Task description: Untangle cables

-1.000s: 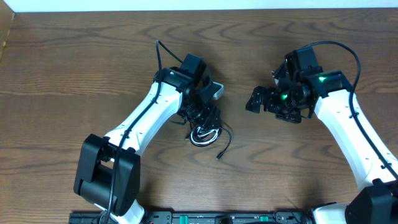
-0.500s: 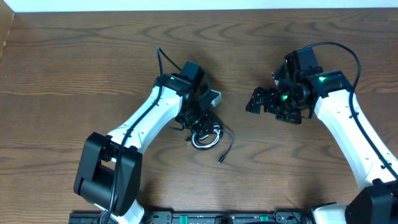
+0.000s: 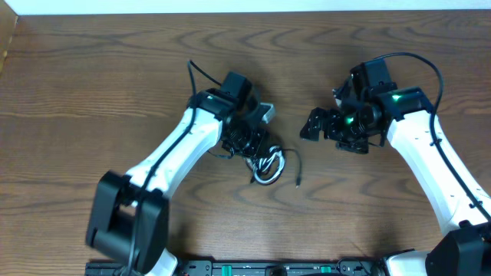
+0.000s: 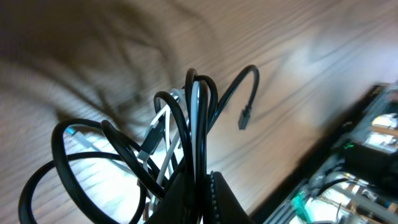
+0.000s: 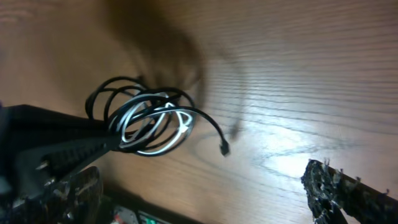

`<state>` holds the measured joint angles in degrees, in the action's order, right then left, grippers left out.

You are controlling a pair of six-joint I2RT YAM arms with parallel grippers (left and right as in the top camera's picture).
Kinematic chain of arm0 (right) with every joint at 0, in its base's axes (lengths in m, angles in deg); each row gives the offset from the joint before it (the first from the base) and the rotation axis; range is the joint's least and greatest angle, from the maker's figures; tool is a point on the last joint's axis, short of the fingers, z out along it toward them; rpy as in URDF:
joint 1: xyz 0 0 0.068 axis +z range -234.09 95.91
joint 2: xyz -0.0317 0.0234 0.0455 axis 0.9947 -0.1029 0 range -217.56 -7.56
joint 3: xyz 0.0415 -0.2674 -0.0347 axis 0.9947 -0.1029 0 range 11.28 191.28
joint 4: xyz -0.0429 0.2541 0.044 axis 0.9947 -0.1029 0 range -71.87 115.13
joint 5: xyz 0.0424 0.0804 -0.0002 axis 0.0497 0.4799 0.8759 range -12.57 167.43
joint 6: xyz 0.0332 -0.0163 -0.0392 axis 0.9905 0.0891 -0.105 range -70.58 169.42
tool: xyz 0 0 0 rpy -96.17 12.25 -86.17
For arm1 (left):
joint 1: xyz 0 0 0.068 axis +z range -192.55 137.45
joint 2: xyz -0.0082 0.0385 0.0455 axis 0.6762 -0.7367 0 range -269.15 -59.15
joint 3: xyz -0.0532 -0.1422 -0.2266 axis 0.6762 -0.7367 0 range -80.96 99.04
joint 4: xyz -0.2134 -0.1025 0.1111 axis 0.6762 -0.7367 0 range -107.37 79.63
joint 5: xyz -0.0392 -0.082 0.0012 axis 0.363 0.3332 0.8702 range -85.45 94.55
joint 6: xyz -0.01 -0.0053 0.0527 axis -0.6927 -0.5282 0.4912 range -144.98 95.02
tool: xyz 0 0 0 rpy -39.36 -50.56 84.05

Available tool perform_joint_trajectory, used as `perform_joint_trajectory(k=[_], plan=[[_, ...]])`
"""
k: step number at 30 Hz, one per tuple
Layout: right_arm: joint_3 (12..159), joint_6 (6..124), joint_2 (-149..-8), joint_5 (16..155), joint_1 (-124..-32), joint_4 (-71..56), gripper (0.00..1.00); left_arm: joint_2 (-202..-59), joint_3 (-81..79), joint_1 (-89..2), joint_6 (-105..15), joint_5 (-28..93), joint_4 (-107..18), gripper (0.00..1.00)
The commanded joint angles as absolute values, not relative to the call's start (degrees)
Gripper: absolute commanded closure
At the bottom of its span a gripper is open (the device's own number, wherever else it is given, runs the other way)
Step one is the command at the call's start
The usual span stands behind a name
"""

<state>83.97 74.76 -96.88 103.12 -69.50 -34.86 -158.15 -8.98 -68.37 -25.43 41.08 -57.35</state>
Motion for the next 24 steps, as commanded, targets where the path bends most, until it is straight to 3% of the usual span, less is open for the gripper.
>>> perform_joint_trajectory(k=[1,12,13,14,16,20,22,24], plan=[[84.6,74.0,-96.7,106.8,-67.3,-34.5,0.01,-150.8,-6.6,-67.6,-31.9,46.0,-55.1,0.93],[84.6,75.6,-96.7,106.5,-61.5,-28.2,0.01,-141.2,-6.6,-67.5,-37.5,46.0,-52.9,0.93],[84.6,76.0,-96.7,106.5,-61.2,-27.4,0.05,-141.1,-6.6,-67.5,-38.7,46.0,-53.0,0.93],[84.6,76.2,-96.7,106.5,-61.1,-27.1,0.12,-141.1,-6.6,-67.5,-39.5,46.0,-53.0,0.93],[84.6,76.2,-96.7,106.4,-61.0,-26.4,0.41,-141.1,-6.6,-67.5,-42.2,46.1,-53.1,0.93],[84.6,76.2,-96.7,104.4,-61.0,-27.2,0.87,-141.1,-6.6,-67.5,-42.7,47.2,-53.1,0.92],[84.6,76.2,-96.7,103.6,-61.0,-27.9,0.99,-141.1,-6.6,-67.3,-43.0,45.3,-53.2,0.92],[84.6,76.2,-96.7,102.0,-61.1,-28.8,0.98,-141.1,-6.6,-66.9,-45.1,40.9,-54.2,0.92]])
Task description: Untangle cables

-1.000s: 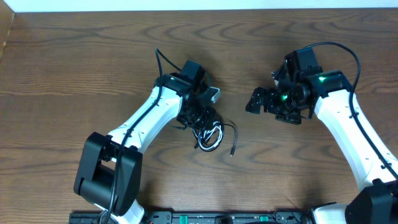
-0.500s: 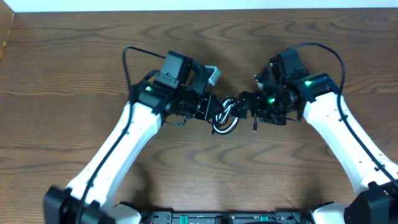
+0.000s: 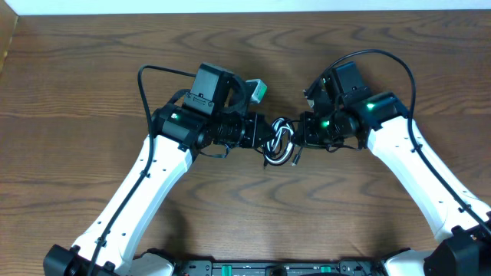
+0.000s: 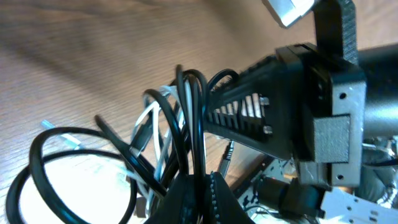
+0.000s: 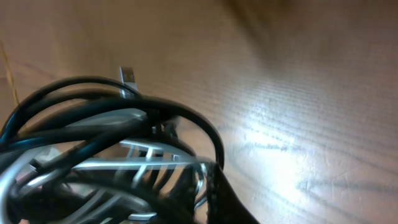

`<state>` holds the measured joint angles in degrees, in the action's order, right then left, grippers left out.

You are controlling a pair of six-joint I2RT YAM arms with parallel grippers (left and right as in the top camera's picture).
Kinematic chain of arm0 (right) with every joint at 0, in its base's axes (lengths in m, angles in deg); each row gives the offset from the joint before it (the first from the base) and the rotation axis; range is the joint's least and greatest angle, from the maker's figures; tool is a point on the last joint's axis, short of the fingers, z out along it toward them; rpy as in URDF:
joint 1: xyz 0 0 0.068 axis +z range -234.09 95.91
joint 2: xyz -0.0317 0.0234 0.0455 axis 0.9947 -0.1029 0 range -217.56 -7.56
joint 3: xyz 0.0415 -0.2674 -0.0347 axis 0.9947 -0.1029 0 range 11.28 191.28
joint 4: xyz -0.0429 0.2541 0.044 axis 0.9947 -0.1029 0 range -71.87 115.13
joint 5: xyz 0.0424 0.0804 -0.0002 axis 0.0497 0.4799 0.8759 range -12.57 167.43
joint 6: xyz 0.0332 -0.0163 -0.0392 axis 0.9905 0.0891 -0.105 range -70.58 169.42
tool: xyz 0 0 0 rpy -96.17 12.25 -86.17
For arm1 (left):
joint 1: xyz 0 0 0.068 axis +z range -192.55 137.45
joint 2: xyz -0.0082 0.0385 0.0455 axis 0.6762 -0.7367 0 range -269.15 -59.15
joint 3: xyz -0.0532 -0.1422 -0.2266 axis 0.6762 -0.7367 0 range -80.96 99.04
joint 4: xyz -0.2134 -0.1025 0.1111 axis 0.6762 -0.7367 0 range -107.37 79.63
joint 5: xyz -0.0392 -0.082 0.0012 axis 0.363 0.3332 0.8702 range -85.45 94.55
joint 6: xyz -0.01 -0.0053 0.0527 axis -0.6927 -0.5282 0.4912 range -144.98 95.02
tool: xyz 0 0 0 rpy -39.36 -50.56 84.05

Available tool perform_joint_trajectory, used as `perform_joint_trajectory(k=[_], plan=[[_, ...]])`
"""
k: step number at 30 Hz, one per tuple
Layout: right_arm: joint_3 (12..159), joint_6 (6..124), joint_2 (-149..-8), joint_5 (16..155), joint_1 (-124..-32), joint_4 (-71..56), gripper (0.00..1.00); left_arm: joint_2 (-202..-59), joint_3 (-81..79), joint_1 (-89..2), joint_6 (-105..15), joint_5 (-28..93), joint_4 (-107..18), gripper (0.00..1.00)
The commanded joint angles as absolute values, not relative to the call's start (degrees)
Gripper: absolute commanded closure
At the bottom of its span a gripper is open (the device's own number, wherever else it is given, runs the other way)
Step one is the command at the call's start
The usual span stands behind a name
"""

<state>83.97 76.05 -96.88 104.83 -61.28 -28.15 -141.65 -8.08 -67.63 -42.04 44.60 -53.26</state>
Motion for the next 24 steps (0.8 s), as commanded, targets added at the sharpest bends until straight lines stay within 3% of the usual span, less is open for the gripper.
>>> perform_joint_trajectory(k=[1,5,16,20,24], plan=[[84.6,76.5,-96.7,100.7,-61.1,-29.5,0.98,-141.1,-6.6,-66.5,-47.4,36.9,-55.3,0.93],[84.6,84.1,-96.7,88.5,-61.2,-34.0,0.98,-141.1,-6.6,-64.6,-56.9,23.0,-61.8,0.92],[84.6,89.9,-96.7,80.4,-61.2,-36.2,0.98,-141.1,-6.6,-63.3,-58.2,21.3,-63.5,0.93],[84.6,96.2,-96.7,72.0,-61.9,-41.0,0.98,-141.1,-6.6,-62.9,-66.7,6.2,-68.2,0.93],[84.6,97.6,-96.7,68.7,-63.6,-44.0,0.98,-141.1,-6.6,-61.9,-68.6,-0.6,-72.1,0.93]])
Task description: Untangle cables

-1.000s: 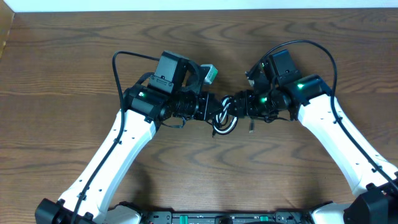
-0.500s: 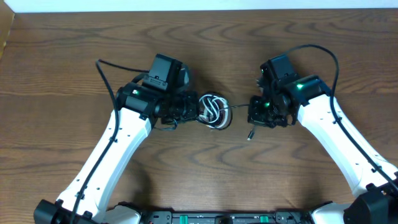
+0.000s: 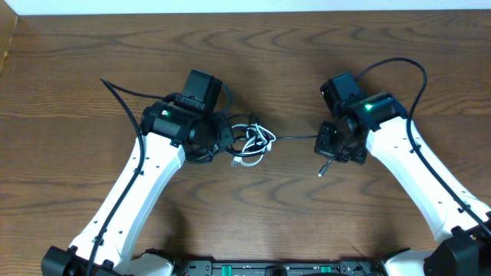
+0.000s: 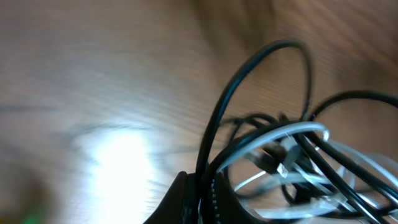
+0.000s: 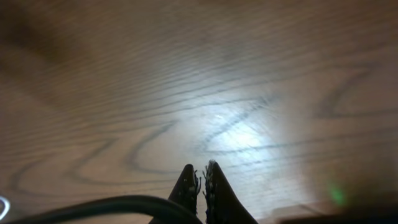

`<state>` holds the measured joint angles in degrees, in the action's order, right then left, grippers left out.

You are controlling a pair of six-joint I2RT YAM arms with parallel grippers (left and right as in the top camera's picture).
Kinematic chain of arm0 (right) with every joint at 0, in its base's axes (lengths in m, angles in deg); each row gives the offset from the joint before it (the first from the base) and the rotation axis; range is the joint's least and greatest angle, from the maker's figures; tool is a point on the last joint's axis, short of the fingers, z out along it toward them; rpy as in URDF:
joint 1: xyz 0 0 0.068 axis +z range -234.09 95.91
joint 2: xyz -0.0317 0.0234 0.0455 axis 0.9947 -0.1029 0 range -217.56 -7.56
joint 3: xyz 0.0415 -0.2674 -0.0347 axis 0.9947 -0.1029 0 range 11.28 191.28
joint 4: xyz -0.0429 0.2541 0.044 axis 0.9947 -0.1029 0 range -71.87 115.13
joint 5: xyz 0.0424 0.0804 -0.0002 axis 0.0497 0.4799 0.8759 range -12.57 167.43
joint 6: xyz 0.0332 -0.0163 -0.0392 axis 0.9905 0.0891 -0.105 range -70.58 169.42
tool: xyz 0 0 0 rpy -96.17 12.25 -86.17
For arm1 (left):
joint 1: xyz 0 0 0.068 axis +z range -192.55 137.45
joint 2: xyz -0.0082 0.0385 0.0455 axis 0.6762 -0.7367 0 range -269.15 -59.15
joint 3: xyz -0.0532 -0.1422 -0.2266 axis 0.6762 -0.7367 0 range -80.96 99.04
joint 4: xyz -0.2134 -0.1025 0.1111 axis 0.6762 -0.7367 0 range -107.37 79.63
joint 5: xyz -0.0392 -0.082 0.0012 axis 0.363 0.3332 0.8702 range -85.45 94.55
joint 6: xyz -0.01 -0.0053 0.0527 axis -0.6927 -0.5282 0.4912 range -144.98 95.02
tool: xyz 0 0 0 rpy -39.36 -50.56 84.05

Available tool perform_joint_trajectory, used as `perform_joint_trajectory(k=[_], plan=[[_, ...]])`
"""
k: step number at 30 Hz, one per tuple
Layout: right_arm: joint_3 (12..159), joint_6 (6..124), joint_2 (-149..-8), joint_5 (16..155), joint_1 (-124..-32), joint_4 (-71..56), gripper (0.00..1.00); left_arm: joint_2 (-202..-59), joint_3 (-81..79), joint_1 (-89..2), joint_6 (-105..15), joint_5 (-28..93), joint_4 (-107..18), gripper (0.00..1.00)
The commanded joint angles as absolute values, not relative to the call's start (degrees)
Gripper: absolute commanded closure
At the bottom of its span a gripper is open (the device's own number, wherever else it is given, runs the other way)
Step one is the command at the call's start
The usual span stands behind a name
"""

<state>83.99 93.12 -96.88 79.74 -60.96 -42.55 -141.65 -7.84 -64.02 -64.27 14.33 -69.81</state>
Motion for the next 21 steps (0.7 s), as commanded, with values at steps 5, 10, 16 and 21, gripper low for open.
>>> perform_joint_trajectory(k=[5,10,16,21], plan=[[84.6,97.6,-96.7,68.8,-65.2,-44.0,0.97,-141.1,-6.6,-60.8,-68.6,-0.4,-73.1,0.92],[84.6,97.3,-96.7,70.8,-65.5,-43.0,0.53,-141.1,-6.6,-60.8,-56.4,16.6,-67.8,0.93],[84.6,85.7,-96.7,88.0,-64.8,-36.4,0.30,-141.1,-6.6,-61.2,-46.7,38.2,-59.2,0.93],[84.6,68.9,-96.7,109.5,-62.2,-27.8,0.01,-141.1,-6.6,-62.9,-46.6,38.8,-58.7,0.92]])
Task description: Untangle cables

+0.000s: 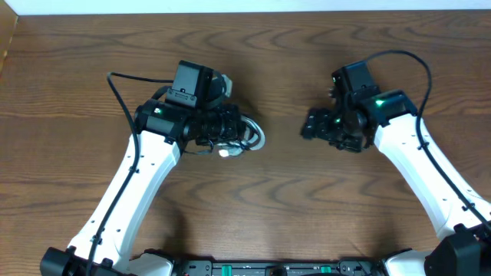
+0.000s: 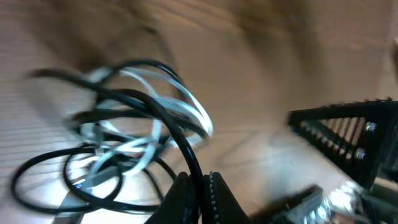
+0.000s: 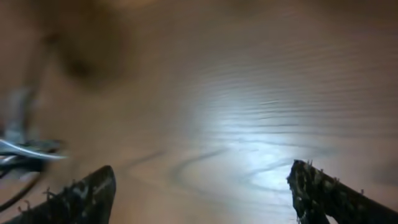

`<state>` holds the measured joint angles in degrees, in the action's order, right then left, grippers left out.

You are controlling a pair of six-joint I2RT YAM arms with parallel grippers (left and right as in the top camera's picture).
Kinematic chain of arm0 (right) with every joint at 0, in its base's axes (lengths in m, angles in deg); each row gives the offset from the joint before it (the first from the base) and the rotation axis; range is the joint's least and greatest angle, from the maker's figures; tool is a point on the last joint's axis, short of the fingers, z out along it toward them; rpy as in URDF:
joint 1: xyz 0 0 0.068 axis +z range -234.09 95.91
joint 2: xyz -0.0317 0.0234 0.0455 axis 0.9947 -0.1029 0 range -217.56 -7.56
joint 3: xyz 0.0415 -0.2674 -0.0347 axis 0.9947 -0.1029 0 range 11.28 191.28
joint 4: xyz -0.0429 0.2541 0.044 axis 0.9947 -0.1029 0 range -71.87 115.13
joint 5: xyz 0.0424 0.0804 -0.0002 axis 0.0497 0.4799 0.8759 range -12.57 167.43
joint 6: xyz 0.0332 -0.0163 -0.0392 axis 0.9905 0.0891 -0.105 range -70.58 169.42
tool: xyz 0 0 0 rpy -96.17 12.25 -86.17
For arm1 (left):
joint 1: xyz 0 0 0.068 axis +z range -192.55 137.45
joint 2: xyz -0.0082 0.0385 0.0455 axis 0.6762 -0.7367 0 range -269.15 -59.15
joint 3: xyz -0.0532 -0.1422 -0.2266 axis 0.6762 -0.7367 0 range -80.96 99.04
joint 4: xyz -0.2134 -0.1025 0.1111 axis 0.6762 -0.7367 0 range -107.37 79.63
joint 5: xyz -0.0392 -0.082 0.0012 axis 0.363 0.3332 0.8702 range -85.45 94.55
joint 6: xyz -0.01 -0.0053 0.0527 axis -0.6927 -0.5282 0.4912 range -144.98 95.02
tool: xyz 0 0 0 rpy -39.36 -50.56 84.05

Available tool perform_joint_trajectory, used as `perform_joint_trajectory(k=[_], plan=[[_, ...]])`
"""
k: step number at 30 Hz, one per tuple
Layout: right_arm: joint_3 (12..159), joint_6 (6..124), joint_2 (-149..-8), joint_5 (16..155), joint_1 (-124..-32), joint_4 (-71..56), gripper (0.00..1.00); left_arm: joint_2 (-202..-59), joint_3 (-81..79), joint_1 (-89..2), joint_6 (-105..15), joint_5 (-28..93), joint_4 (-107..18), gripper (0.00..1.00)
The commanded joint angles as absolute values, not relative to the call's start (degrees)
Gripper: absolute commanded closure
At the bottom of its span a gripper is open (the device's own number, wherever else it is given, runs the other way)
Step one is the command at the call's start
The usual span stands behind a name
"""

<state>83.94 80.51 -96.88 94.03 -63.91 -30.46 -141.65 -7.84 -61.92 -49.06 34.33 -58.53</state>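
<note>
A tangled bundle of black and white cables [image 1: 248, 138] hangs just left of the table's middle. My left gripper [image 1: 239, 129] is shut on one of its black strands. In the left wrist view the gripper [image 2: 198, 185] pinches that strand, with the bundle's loops [image 2: 124, 124] spread in front of it. My right gripper [image 1: 309, 126] stands open to the right of the bundle, apart from it. In the right wrist view the gripper [image 3: 202, 186] has its fingers [image 3: 87, 193] wide apart with only bare wood between them. A blurred bit of the bundle [image 3: 18, 155] shows at the left edge.
The brown wooden table [image 1: 245, 215] runs to a white wall strip at the far edge. Each arm's own black wiring arcs above its wrist, on the left [image 1: 123, 77] and on the right [image 1: 414, 61]. The robot base lies along the near edge.
My right gripper was shut on a black strand stretched from the bundle; now it is open and holds nothing. No strand spans the gap. My left gripper has turned, and it still holds the bundle.
First my left gripper held the bundle low on the table, with my right gripper open and apart. Then both grippers met at the bundle in the middle. Then my right gripper held a black strand drawn out to the right. Now it is open and only my left gripper holds.
</note>
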Motion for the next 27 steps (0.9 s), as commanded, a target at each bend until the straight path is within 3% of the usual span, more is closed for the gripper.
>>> perform_joint_trajectory(k=[1,7,9,10,12,15,17,19,22,27], plan=[[84.6,68.9,-96.7,109.7,-61.7,-26.6,0.01,-141.1,-6.6,-63.4,-46.4,39.2,-58.7,0.92],[84.6,71.3,-96.7,109.3,-59.4,-23.7,0.01,-141.1,-6.6,-65.5,-44.5,43.7,-57.1,0.93],[84.6,72.5,-96.7,109.3,-58.6,-23.7,0.10,-141.1,-6.6,-65.5,-44.8,44.9,-56.2,0.93],[84.6,72.8,-96.7,108.4,-57.4,-23.5,0.20,-141.1,-6.6,-65.5,-45.2,46.1,-55.5,0.93],[84.6,74.8,-96.7,104.2,-56.0,-23.5,0.32,-141.1,-6.6,-65.5,-45.2,47.9,-54.4,0.93],[84.6,79.7,-96.7,98.8,-54.5,-22.7,0.71,-141.1,-6.6,-65.5,-45.2,47.9,-54.8,0.93],[84.6,79.6,-96.7,98.8,-54.5,-22.6,0.87,-141.1,-6.7,-65.5,-45.1,46.5,-55.1,0.93],[84.6,79.6,-96.7,98.8,-54.5,-22.6,0.94,-141.1,-6.7,-65.5,-46.7,35.6,-57.9,0.92],[84.6,80.8,-96.7,95.7,-55.0,-23.9,0.98,-141.1,-7.1,-65.5,-59.9,11.2,-66.5,0.93],[84.6,86.3,-96.7,88.5,-56.0,-27.9,0.98,-141.3,-8.5,-65.4,-61.8,4.4,-70.4,0.93]])
